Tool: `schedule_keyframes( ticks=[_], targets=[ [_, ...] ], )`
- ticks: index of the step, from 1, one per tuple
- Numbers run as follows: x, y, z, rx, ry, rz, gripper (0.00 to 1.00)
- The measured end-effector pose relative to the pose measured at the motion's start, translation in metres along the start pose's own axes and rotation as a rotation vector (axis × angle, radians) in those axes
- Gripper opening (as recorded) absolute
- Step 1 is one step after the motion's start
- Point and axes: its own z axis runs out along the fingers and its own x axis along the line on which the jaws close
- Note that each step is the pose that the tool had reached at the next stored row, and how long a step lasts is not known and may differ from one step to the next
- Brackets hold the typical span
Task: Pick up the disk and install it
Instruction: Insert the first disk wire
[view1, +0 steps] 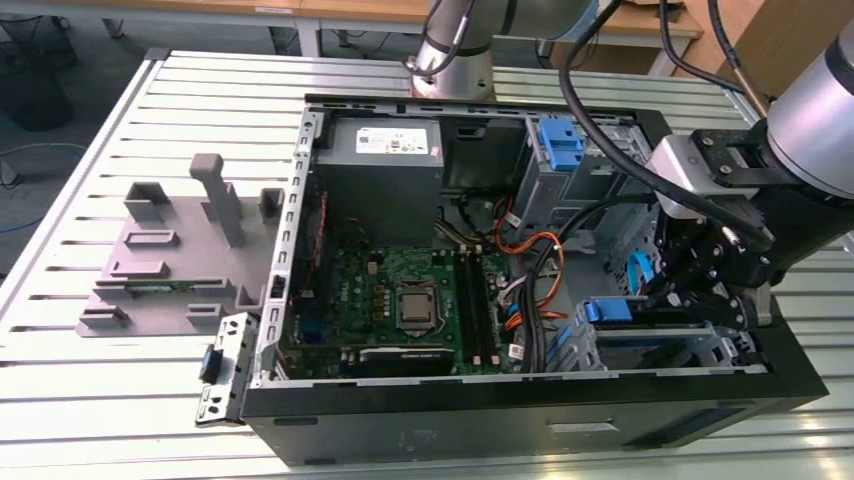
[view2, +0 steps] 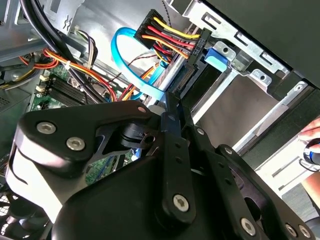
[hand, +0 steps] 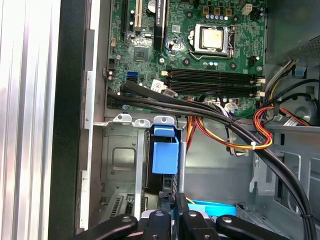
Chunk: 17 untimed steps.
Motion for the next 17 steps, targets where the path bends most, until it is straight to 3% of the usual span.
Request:
schedule_keyframes(
  ticks=[17],
  targets=[
    [0.0003,0.0,0.0046,0.0001,-0.0004,0.0,0.17]
  ],
)
